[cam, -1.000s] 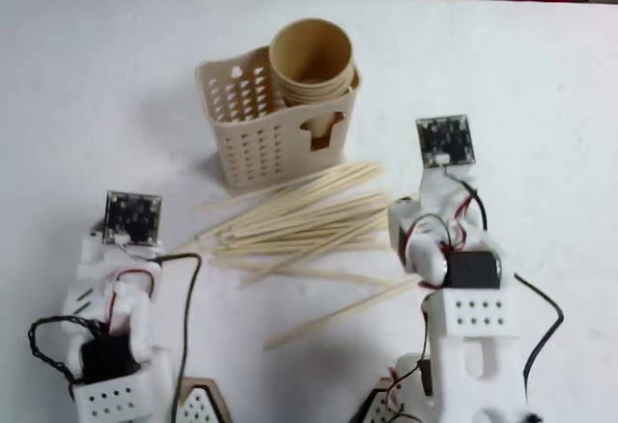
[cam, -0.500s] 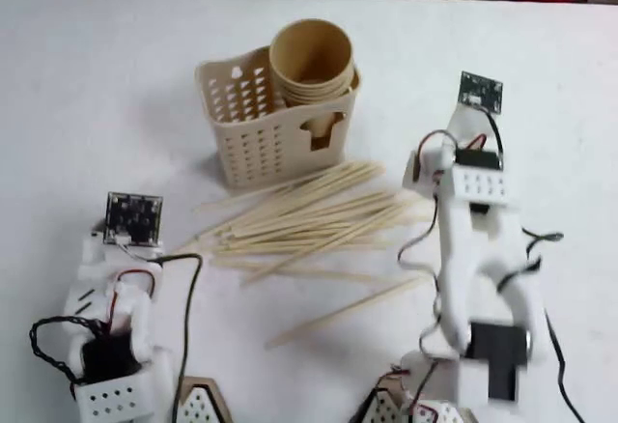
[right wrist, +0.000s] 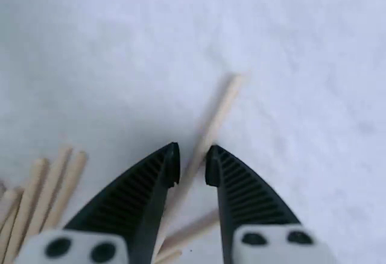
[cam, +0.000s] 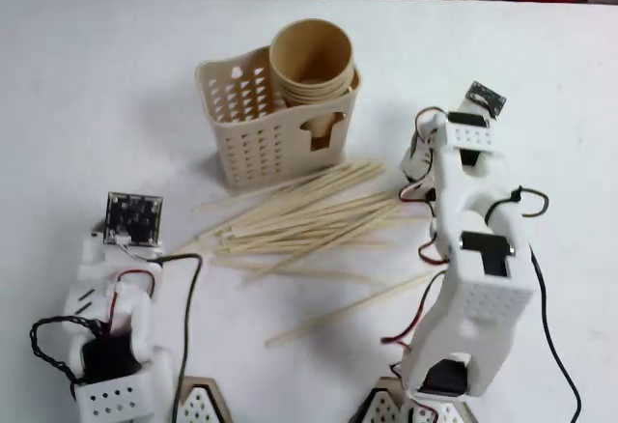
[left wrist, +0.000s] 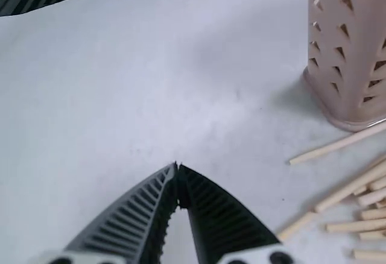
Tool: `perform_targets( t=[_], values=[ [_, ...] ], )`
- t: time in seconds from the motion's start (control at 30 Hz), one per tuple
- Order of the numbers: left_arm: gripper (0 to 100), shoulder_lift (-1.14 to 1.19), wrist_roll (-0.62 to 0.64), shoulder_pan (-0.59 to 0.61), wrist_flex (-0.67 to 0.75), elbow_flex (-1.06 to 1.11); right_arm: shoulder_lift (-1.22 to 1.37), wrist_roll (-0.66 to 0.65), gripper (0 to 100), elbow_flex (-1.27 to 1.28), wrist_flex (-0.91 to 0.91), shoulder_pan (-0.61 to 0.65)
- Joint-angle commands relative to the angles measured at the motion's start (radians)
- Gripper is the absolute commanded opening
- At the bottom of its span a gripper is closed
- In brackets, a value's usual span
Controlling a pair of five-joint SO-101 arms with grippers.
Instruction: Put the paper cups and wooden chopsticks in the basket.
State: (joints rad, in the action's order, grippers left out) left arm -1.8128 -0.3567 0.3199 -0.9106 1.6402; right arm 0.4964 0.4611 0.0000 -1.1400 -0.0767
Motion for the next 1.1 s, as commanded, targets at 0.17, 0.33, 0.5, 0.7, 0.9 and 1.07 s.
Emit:
perform_targets(
  t=[0.17,0.33,0.5,0.7,0.9,1.07],
  values=[
    [2,-0.012,-0.012,-0.005,0.005,0.002,0.104,0.043,0.9,-0.195,-0.150,-0.028],
    [2,-0.012,-0.012,-0.005,0.005,0.003,0.073,0.035,1.9,-0.276,-0.269,-0.073],
    [2,-0.012,-0.012,-0.005,0.005,0.003,-0.002,-0.040,1.8,-0.358,-0.384,-0.099],
    [2,-0.012,-0.012,-0.005,0.005,0.003,-0.143,-0.046,1.8,-0.423,-0.512,-0.099],
    [2,-0.012,-0.012,-0.005,0.005,0.003,-0.369,-0.132,1.8,-0.491,-0.573,-0.074],
    [2,-0.012,-0.012,-0.005,0.005,0.003,-0.599,-0.227,1.8,-0.548,-0.564,0.042]
  ],
)
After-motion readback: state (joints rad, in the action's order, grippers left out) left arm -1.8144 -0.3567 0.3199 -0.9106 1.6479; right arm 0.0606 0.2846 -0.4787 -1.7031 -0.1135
